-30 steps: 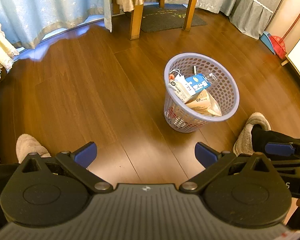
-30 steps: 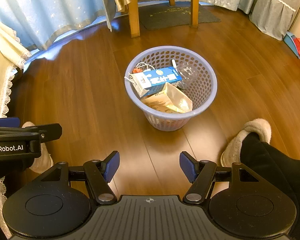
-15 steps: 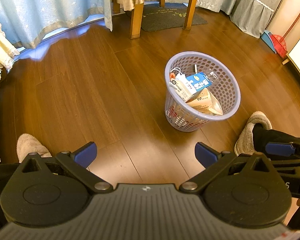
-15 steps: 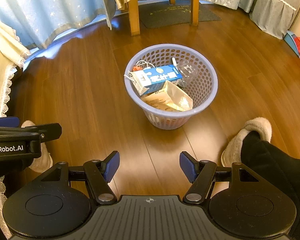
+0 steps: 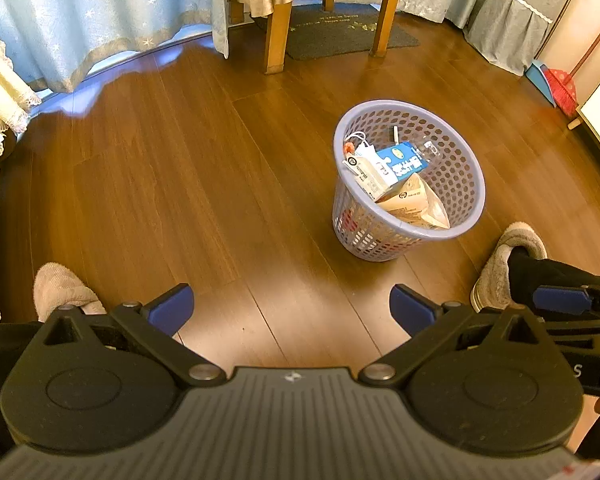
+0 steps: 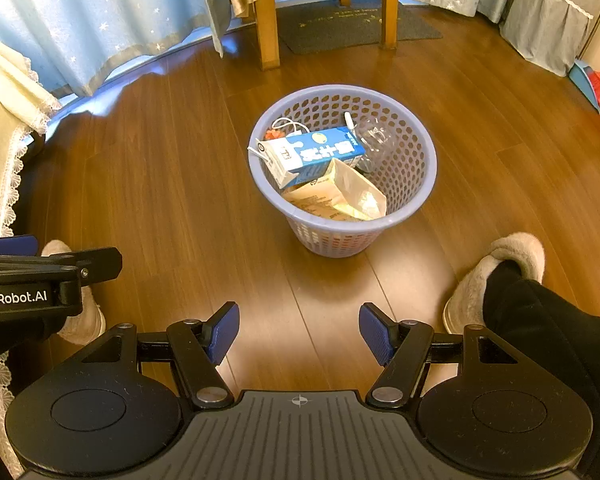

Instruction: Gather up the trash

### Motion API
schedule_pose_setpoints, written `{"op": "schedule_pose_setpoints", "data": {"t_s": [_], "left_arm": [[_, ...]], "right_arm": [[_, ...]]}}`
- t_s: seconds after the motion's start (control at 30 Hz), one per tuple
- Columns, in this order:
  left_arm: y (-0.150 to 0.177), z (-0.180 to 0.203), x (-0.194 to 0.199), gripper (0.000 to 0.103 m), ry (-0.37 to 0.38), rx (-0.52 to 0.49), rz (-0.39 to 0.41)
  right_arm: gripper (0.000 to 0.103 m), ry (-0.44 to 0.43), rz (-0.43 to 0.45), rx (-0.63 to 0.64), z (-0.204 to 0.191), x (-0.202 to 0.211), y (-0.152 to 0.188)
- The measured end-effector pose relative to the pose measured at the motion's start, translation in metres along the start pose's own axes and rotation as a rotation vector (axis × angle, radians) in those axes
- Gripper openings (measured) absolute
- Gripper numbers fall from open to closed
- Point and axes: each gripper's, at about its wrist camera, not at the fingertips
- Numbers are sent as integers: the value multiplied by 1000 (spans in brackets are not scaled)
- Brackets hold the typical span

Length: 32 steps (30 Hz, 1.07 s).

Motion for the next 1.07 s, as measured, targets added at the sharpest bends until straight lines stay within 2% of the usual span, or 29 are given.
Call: {"op": "schedule_pose_setpoints", "data": {"t_s": [0.87, 1.07], "left_arm": [[1, 1, -2, 102, -3, 5, -6], [4, 1, -1, 102, -10, 16, 15]], "right_arm": [[64, -1, -9, -4, -2, -4, 2], [64, -3, -11, -4, -2, -5, 1]]}}
Point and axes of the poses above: each gripper's, at about its wrist camera, not at the fingertips, and x roughly against the way its jaws point, z to its right, y to its underside, and after that the axes turned 9 degrees about -x, right-handed
